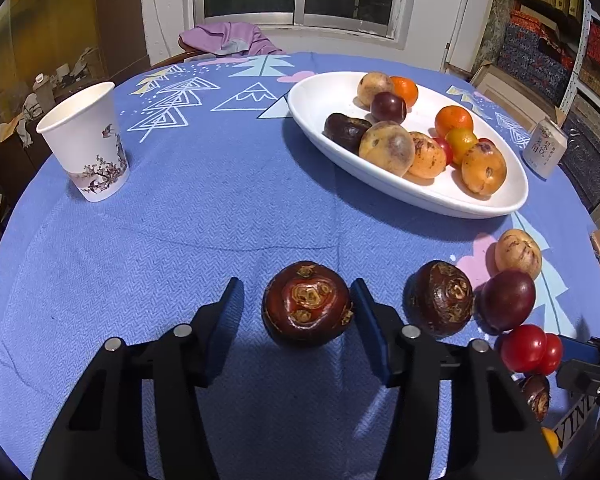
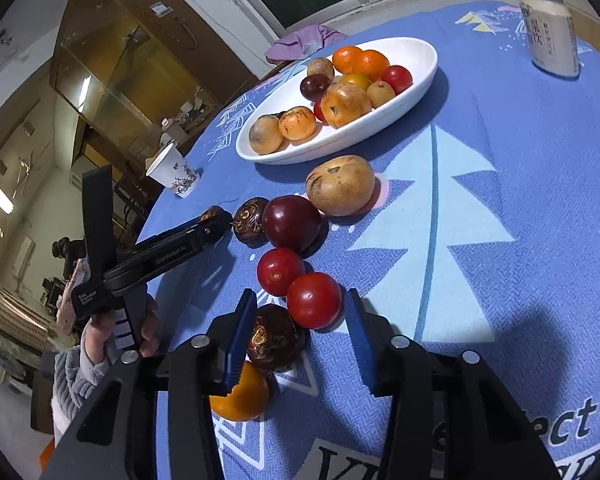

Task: Organize fruits
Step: 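Grasp a dark mangosteen with the left tool while the right tool grasps a cherry tomato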

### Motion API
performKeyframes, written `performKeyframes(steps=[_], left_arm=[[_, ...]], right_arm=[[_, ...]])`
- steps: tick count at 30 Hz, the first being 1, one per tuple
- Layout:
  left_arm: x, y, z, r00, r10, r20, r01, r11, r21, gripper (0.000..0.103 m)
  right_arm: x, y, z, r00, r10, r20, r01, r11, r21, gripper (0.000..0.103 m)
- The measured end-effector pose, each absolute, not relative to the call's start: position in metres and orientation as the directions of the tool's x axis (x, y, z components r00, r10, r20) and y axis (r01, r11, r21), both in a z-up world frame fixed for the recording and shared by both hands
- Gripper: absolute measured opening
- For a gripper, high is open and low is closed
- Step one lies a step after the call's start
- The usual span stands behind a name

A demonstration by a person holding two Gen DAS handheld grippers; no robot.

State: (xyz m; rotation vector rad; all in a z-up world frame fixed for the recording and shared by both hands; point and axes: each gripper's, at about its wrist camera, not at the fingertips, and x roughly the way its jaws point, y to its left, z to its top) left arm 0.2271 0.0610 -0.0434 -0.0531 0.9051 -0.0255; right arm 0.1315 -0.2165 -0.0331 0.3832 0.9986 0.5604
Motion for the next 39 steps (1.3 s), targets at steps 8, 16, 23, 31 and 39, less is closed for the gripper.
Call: performKeyframes(steps=[8, 16, 23, 31, 39], left_arm=[[0.226, 0.067, -0.042, 0.62, -0.101, -0.778, 0.004, 0.992, -0.126, 0.045], [0.225, 0.08, -0.042, 0.613, -0.177, -0.77, -0.005, 0.974, -0.228, 0.042], [0.224, 0.075, -0.04, 0.624, -0.149, -0.767, -0.008, 0.98, -0.197, 0.042], [0.215, 0.071, -0.031, 0.643, -0.17, -0.747, 0.023, 0.979, -0.204, 0.042], [0.208, 0.058, -0.006, 0.685, -0.172, -0.708, 0.046, 0.98, -0.193, 0.042]], right_arm=[[0.135, -0.212, -0.038, 0.424, 0.584, -0.692, -0.27, 0.811, 0.519, 0.04], [0.137, -0.217, -0.04, 0.414, 0.598, -0.687, -0.256, 0.8, 0.542, 0.03], [0.136, -0.215, -0.039, 0.419, 0.586, -0.693, -0.271, 0.81, 0.521, 0.03], [0.136, -0.223, -0.034, 0.431, 0.611, -0.664, -0.267, 0.789, 0.553, 0.03], [0.137, -0.238, -0.006, 0.523, 0.561, -0.642, -0.266, 0.823, 0.502, 0.029]])
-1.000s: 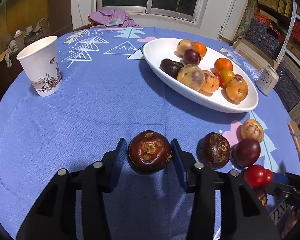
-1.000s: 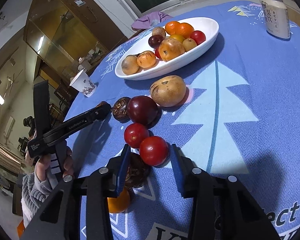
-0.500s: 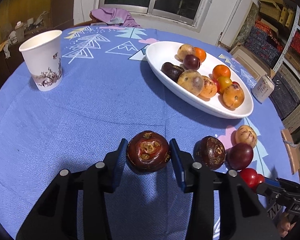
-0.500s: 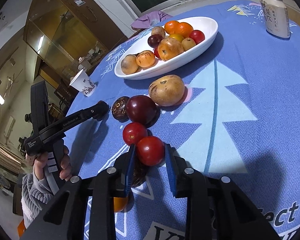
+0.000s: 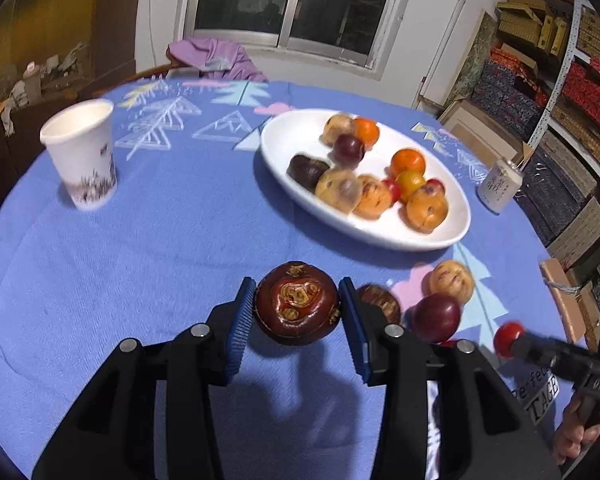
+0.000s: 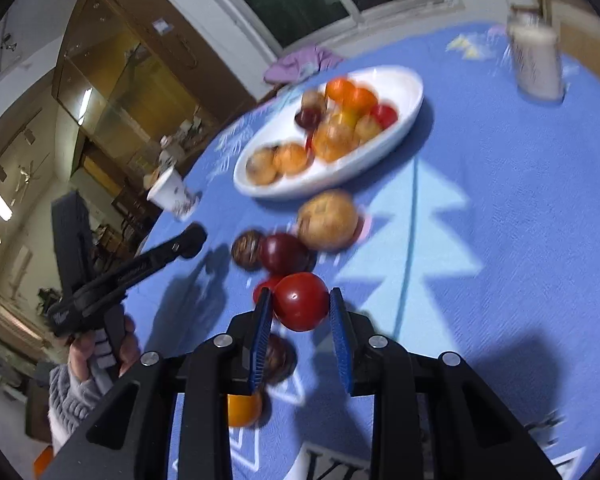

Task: Organize fruits
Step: 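Grasp a dark mangosteen with the left tool while the right tool grasps a cherry tomato, then release the mangosteen and cherry tomato onto the white plate with both tools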

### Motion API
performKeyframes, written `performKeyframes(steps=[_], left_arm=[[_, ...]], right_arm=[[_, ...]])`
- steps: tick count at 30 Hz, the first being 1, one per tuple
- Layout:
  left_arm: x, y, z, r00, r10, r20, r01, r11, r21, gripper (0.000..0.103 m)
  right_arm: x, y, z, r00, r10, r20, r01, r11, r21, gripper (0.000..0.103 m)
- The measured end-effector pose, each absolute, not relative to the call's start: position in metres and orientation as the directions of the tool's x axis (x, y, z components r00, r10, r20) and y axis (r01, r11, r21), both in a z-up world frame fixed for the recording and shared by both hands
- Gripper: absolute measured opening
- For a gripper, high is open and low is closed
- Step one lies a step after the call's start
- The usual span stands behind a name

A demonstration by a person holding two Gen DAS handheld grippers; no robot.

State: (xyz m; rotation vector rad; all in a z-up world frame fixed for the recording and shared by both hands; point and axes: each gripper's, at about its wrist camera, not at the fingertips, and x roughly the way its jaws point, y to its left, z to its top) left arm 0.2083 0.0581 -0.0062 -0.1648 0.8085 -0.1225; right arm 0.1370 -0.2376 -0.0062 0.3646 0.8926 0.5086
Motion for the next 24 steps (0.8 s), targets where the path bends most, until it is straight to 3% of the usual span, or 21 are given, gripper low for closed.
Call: performKeyframes(steps=[9, 22, 24], left_arm=[[0.279, 0.036, 0.04, 0.744, -0.129, -0.656, 0.033, 0.987, -0.157, 0.042], [0.382, 0.036, -0.009, 0.699, -0.074, -0.712, -0.02, 0.992, -0.124, 0.043], [0.386, 0.038, -0.015, 0.684, -0.08, -0.725, -0.01, 0.993, -0.119, 0.047]], right_arm=[[0.212, -0.239, 0.069, 0.644, 0.51, -0.57, -0.254, 0.846, 0.469, 0.029], [0.314, -0.158, 0.014, 0.585, 0.409, -0.7, -0.277, 0.912, 0.302, 0.03], [0.32, -0.159, 0.008, 0.588, 0.402, -0.701, -0.266, 0.915, 0.302, 0.032]])
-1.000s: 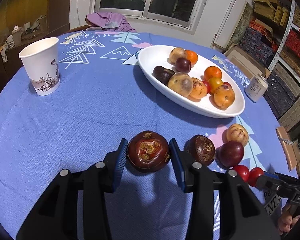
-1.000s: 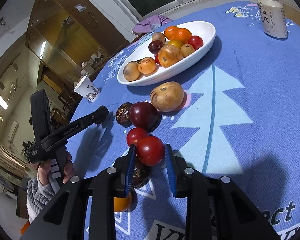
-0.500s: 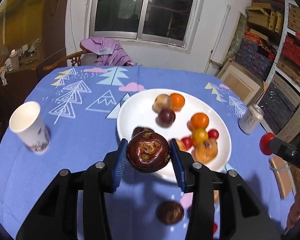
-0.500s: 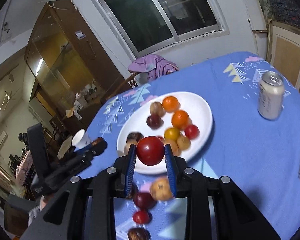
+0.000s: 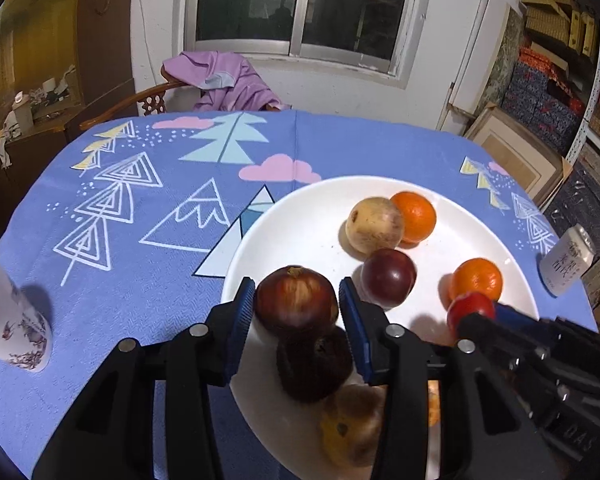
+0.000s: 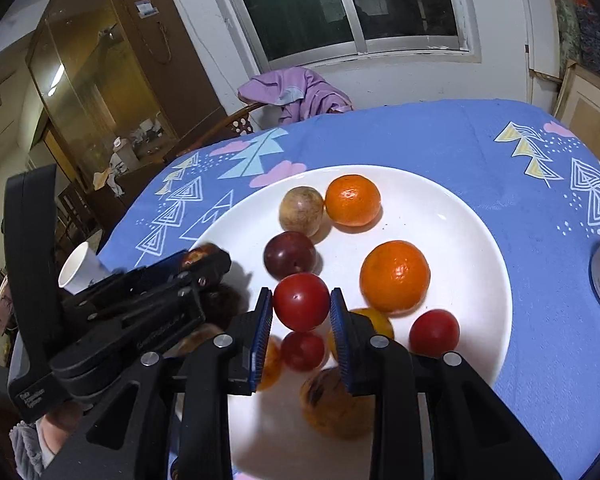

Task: Organize fruits
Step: 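Release the mangosteen and cherry tomato onto the white plate with both tools, then move both open tools back toward the fruit cluster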

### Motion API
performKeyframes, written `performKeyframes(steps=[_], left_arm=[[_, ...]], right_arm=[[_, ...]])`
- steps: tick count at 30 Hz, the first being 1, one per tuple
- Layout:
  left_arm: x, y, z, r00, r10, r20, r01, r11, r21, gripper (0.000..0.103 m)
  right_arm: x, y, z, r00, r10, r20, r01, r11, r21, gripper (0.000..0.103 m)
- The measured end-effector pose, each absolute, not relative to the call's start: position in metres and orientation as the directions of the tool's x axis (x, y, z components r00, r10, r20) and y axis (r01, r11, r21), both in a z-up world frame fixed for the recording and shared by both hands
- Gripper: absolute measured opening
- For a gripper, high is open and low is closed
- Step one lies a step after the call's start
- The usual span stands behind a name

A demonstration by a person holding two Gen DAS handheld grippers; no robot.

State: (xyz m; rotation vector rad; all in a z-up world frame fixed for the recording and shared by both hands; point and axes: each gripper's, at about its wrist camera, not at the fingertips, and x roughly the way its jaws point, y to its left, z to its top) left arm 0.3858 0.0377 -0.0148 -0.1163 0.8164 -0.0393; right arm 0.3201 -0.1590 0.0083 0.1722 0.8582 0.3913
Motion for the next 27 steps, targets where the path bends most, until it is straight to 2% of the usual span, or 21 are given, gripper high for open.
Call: performKeyframes(steps=[1, 4, 10, 13, 17, 19, 23, 25, 27], left_arm=[[0.386, 0.039, -0.016, 0.686, -0.08, -0.723, -0.009, 0.993, -0.119, 0.054], [0.383, 0.038, -0.013, 0.693, -0.097, -0.715, -0.003, 0.991, -0.136, 0.062], [0.352, 0.038, 0.007, 0.737, -0.083, -0.671, -0.007, 0.992, -0.13, 0.067], [0.326, 0.043, 0.019, 0.756, -0.053, -0.653, -0.032, 0.993, -0.117, 0.079], [0.28, 0.048, 0.031, 0.774, -0.024, -0.633, -0.045, 0.995, -0.093, 0.08], [0.244, 0.049, 0.031, 0.791, -0.014, -0.612, -0.054, 0.994, -0.093, 0.089], [0.184, 0.045, 0.021, 0.82, 0.053, -0.57, -0.115, 0.991, -0.073, 0.096], [0.166, 0.039, 0.013, 0.814, 0.047, -0.579, -0.109, 0.991, -0.072, 0.099], [0.155, 0.03, 0.008, 0.799, 0.029, -0.601, -0.081, 0.995, -0.06, 0.099]], right_arm=[[0.321, -0.162, 0.007, 0.589, 0.406, -0.699, -0.261, 0.914, 0.311, 0.034], [0.318, -0.172, 0.009, 0.595, 0.417, -0.687, -0.249, 0.908, 0.336, 0.038], [0.291, -0.196, 0.05, 0.652, 0.458, -0.604, -0.247, 0.882, 0.401, 0.039], [0.263, -0.205, 0.076, 0.687, 0.461, -0.562, -0.262, 0.878, 0.4, 0.05], [0.215, -0.216, 0.092, 0.714, 0.466, -0.524, -0.295, 0.878, 0.378, 0.061], [0.186, -0.224, 0.089, 0.739, 0.448, -0.503, -0.292, 0.886, 0.361, 0.069], [0.144, -0.24, 0.055, 0.788, 0.353, -0.504, -0.233, 0.929, 0.288, 0.084], [0.138, -0.242, 0.036, 0.785, 0.285, -0.55, -0.191, 0.956, 0.223, 0.086], [0.138, -0.243, 0.022, 0.761, 0.275, -0.588, -0.177, 0.96, 0.219, 0.086]])
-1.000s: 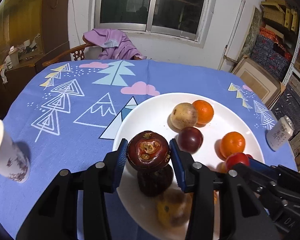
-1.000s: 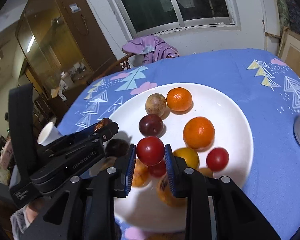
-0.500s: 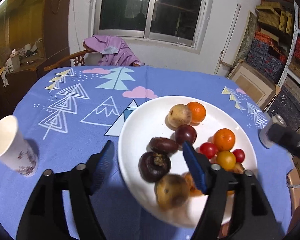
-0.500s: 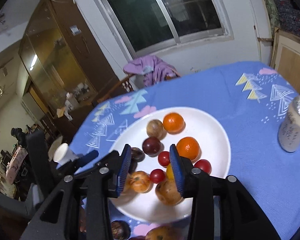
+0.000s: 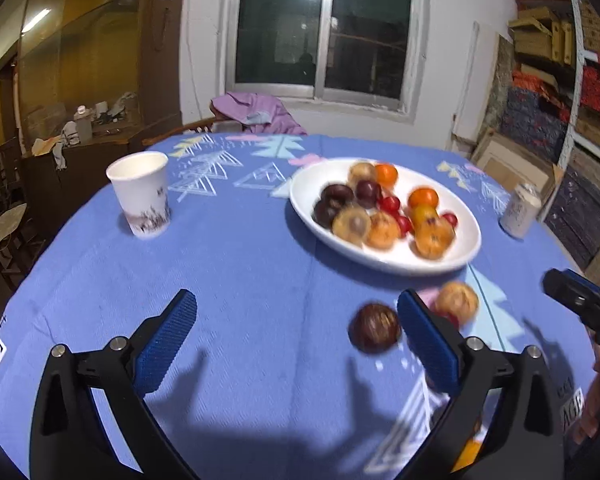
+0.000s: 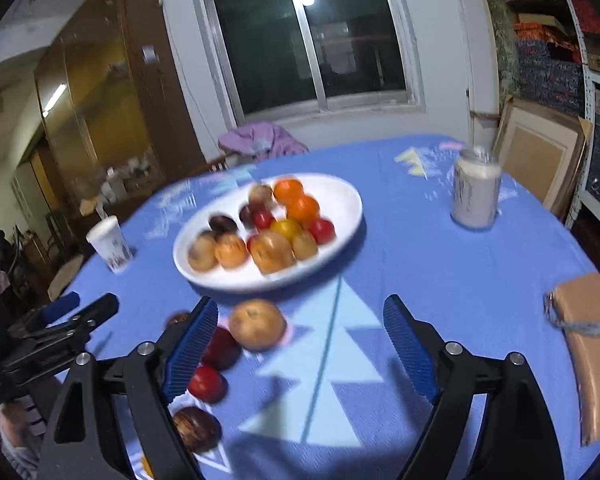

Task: Organize fruits
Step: 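Move both open tools back toward the fruit cluster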

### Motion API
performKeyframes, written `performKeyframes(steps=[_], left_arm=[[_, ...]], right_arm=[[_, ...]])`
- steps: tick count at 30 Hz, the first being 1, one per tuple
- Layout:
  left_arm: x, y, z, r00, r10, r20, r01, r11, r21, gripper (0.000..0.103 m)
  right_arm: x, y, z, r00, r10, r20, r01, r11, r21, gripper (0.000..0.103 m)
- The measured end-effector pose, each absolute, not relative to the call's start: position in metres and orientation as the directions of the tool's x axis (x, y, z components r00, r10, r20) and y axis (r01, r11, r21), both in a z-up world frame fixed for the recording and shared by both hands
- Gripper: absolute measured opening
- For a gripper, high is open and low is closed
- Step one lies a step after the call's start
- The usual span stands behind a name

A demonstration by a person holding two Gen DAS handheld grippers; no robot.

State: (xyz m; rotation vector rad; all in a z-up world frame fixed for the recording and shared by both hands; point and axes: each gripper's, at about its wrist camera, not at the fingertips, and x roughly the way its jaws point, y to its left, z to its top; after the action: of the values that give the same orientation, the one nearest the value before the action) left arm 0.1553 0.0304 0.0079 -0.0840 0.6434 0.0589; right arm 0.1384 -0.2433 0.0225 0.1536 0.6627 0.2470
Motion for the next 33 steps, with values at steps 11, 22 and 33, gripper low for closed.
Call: performKeyframes(steps=[11, 22, 33], left_arm=[[0.173, 0.001, -0.012, 0.779, 0.112, -0.617, -0.028, 0.989, 0.144, 0.099], [0.204, 0.003, -0.021, 0.725, 0.097, -0.682, -0.005, 0.991, 0.136, 0.099], [0.222, 0.018, -0.028, 0.691, 0.064, -0.72, -0.028, 0.998, 0.062, 0.099]], right_arm=[[0.139, -0.24, 0.013, 0.713, 0.312, -0.629, -0.176, 0.947, 0.27, 0.088], [0.139, -0.236, 0.011, 0.702, 0.304, -0.644, -0.177, 0.951, 0.255, 0.089], [0.139, -0.234, 0.011, 0.695, 0.31, -0.648, -0.19, 0.949, 0.25, 0.089]])
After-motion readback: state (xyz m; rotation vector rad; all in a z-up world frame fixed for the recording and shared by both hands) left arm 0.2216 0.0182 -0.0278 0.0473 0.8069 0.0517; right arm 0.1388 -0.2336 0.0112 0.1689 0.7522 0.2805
